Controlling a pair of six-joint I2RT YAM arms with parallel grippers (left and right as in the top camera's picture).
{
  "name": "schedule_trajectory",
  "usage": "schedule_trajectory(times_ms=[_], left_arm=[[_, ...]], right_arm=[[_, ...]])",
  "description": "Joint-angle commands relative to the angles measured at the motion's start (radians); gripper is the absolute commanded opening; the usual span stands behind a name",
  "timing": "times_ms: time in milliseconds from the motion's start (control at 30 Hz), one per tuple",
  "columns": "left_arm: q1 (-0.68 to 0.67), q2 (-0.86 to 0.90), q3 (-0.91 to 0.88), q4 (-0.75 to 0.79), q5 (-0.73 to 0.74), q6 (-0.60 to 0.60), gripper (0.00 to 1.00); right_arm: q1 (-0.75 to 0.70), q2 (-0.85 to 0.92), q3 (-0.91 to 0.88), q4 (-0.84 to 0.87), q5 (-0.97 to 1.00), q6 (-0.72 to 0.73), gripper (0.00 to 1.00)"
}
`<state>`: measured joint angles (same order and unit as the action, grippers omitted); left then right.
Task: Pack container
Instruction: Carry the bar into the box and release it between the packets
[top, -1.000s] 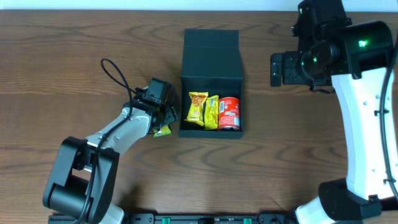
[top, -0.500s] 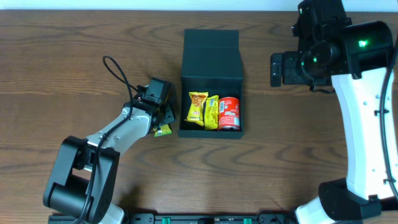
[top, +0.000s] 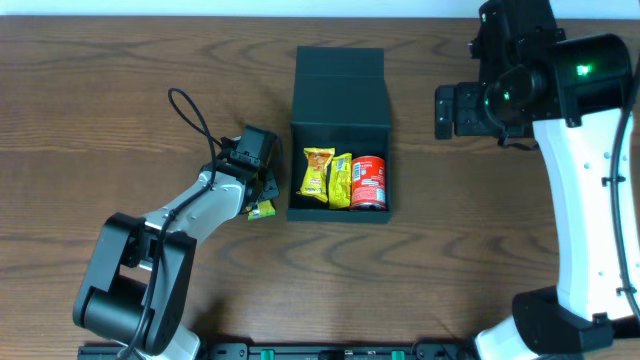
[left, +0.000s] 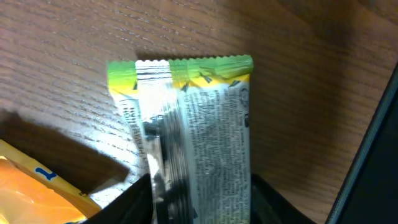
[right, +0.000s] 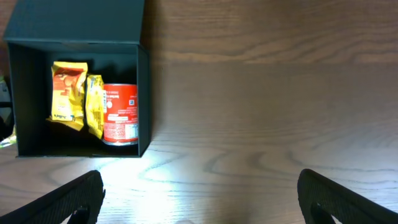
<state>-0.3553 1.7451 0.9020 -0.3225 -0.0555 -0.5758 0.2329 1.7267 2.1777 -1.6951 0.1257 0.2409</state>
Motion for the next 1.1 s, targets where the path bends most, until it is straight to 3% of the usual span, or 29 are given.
schedule_trajectory(times_ms=[0, 733, 1067], left_arm=[[0.001, 0.033, -0.002, -0.002, -0.003, 0.014, 0.44], [0.001, -0.049, 0.07, -0.047, 0.008, 0.094, 0.32], [0.0, -0.218, 0.07, -0.048, 0.009, 0.108, 0.29]], right_arm=[[-0.007, -0.021, 0.013, -0.003, -0.002, -0.014, 0.99], [-0.007, -0.021, 0.013, -0.003, -0.003, -0.014, 0.99], [-0.007, -0.021, 0.013, -0.003, -0.003, -0.014, 0.99]])
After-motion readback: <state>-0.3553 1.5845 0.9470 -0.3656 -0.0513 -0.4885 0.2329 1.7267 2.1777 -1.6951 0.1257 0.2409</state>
